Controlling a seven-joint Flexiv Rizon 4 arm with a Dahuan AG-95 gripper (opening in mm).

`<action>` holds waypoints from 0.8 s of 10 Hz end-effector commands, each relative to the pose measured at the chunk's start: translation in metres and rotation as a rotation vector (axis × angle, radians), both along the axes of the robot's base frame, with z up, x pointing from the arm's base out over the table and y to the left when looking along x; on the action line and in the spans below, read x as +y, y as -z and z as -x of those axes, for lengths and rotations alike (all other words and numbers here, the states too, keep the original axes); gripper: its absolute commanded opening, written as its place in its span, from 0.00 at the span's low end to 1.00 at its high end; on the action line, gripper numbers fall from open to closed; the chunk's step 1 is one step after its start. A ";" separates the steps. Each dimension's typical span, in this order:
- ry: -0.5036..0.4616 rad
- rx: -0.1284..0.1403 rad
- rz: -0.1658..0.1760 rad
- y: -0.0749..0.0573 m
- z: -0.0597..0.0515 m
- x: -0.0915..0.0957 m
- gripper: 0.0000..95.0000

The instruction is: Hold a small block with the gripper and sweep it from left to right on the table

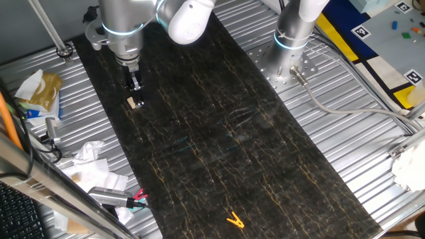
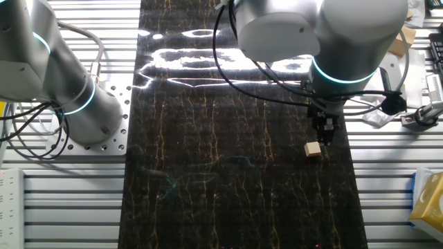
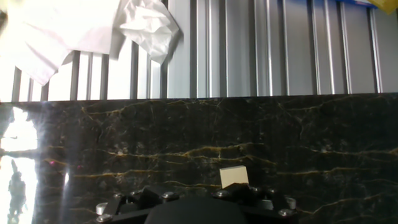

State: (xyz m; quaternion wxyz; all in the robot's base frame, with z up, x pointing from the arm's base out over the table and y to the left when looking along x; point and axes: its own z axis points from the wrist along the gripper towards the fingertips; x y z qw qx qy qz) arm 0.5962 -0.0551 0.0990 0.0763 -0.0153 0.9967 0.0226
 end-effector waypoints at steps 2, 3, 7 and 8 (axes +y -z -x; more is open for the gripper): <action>0.005 0.003 0.002 0.000 0.000 0.000 0.80; 0.007 0.003 0.001 0.000 0.000 0.000 0.80; 0.005 0.002 0.003 0.000 0.000 0.000 0.80; 0.008 0.003 0.006 0.000 0.000 0.000 0.80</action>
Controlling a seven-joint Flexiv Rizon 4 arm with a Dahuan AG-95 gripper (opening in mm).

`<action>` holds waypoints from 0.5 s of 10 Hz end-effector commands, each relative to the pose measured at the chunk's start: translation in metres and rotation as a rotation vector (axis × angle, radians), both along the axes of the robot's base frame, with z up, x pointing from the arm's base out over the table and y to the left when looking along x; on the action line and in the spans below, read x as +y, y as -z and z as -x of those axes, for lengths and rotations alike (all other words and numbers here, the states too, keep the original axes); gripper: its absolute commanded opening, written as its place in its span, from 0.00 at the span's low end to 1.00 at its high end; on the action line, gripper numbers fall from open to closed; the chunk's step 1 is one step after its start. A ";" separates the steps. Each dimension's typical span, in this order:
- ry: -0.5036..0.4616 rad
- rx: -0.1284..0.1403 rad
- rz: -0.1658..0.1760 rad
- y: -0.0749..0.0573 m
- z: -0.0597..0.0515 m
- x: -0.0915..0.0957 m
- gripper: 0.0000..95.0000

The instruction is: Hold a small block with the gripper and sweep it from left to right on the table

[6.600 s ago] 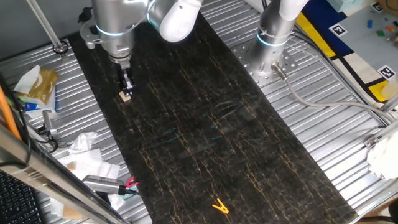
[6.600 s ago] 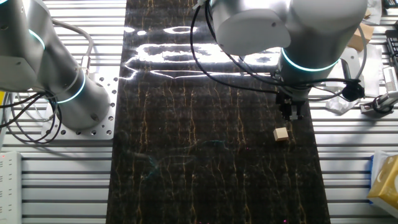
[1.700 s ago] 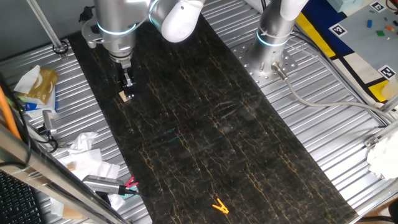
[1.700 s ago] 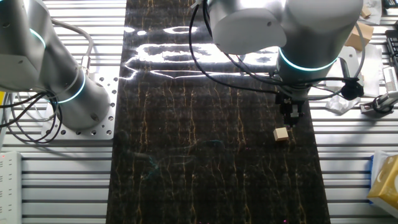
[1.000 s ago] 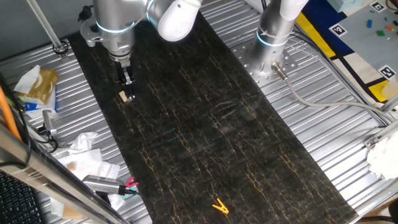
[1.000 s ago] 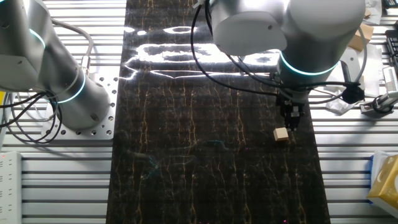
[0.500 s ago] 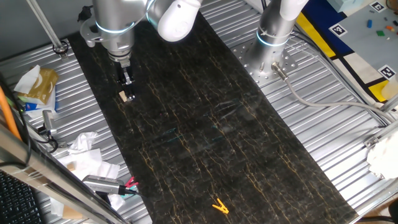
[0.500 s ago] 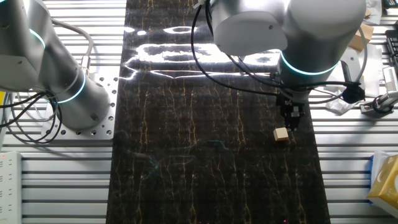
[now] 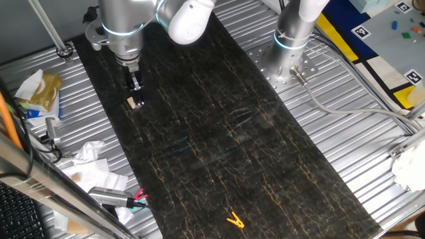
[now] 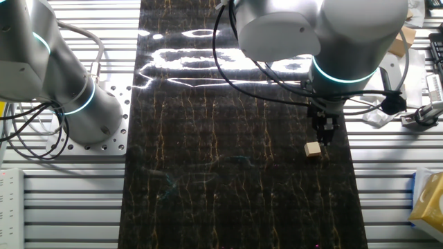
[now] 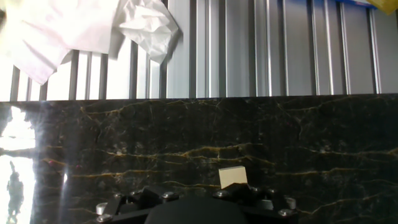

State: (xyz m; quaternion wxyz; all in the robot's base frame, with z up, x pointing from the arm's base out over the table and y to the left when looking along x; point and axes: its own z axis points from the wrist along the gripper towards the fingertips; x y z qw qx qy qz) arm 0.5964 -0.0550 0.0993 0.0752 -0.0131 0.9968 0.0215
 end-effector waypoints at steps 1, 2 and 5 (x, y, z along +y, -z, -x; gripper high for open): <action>0.004 0.001 0.006 0.000 0.000 0.000 0.80; 0.003 0.001 0.007 0.000 0.000 0.000 0.80; -0.002 0.003 0.010 -0.003 0.003 -0.003 0.80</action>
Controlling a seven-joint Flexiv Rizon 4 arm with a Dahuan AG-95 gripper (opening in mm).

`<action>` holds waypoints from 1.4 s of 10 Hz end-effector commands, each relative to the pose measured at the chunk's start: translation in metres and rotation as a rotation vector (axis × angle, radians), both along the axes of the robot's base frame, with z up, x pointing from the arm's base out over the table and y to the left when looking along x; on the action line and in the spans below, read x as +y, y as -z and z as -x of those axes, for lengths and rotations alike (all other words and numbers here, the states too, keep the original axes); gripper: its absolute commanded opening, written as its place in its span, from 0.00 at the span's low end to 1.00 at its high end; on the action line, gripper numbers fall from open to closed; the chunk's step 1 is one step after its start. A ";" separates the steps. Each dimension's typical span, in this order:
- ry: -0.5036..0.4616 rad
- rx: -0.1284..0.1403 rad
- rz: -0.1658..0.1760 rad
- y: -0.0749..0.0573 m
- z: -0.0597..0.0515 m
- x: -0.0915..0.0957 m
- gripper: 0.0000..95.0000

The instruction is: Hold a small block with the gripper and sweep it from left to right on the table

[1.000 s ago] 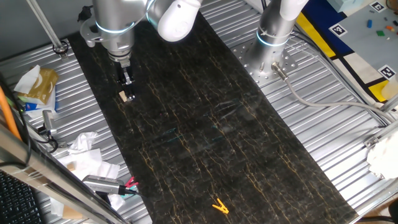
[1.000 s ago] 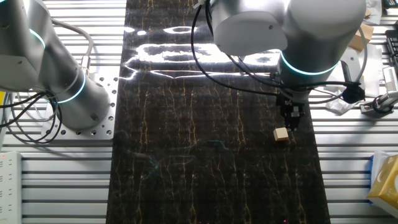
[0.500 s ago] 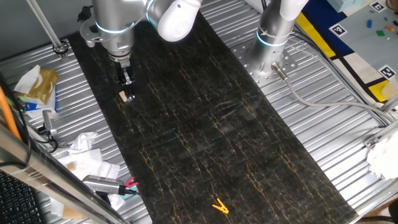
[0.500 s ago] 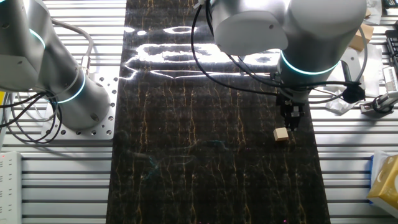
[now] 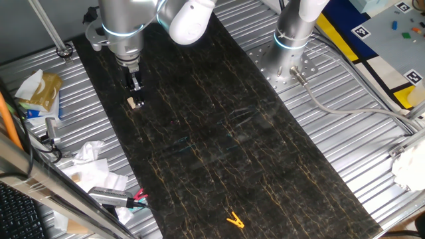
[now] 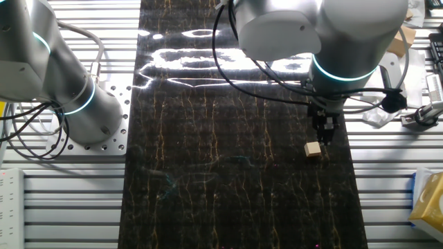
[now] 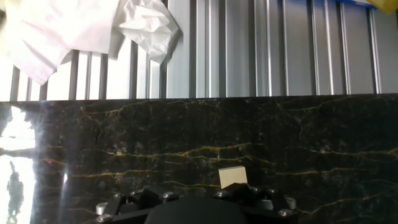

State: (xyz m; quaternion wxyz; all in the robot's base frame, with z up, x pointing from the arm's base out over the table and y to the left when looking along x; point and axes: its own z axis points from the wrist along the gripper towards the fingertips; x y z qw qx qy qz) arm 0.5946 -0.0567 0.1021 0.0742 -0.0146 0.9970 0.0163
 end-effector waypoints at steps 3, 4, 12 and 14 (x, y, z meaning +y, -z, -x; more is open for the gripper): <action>-0.024 0.003 -0.002 0.004 0.001 -0.011 0.60; -0.033 0.001 0.002 0.008 -0.001 -0.014 0.60; -0.047 -0.007 -0.003 0.030 -0.022 -0.030 0.60; -0.048 -0.008 -0.004 0.034 -0.023 -0.031 0.60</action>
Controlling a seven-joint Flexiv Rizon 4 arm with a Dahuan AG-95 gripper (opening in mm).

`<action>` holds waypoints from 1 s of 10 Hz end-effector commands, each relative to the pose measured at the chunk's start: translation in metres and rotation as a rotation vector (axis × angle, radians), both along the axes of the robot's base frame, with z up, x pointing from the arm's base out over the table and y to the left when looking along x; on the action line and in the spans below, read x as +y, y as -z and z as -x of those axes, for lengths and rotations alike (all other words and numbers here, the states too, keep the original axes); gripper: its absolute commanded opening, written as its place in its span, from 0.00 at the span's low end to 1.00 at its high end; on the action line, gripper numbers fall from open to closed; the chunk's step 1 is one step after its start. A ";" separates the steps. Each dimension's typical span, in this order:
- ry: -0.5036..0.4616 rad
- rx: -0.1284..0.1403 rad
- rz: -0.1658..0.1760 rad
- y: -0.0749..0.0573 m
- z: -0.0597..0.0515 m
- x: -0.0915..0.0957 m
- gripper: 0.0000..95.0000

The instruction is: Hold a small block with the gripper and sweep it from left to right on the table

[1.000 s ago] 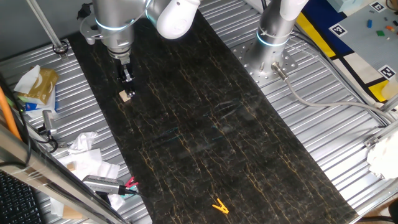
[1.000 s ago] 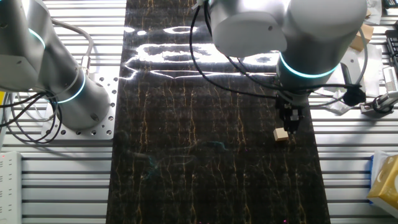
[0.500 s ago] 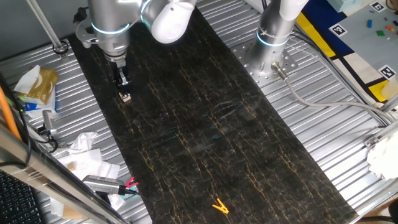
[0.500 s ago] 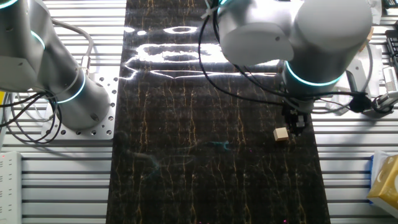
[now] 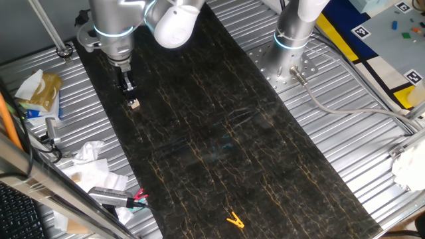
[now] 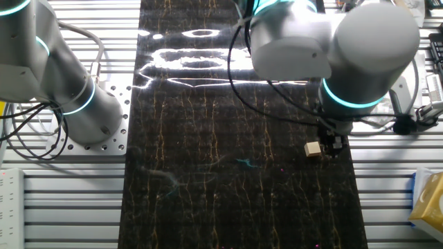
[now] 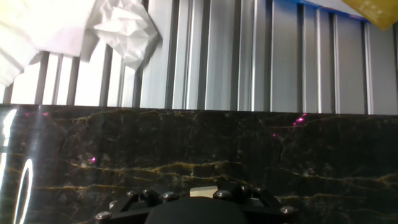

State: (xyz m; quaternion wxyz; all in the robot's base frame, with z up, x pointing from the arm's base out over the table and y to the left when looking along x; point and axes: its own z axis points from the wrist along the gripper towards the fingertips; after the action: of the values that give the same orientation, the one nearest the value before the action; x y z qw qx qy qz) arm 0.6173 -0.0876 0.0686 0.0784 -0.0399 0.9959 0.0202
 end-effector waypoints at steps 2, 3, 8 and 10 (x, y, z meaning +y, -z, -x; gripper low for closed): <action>0.002 0.001 0.002 0.003 -0.002 -0.001 0.60; 0.002 0.001 0.002 0.004 -0.003 -0.002 0.60; -0.001 0.007 0.000 0.010 -0.004 -0.003 0.60; -0.001 0.009 0.000 0.011 -0.004 -0.004 0.60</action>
State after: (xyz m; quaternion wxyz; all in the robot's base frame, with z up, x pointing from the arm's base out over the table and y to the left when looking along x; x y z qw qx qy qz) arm 0.6216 -0.0914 0.0571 0.0738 -0.0404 0.9963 0.0199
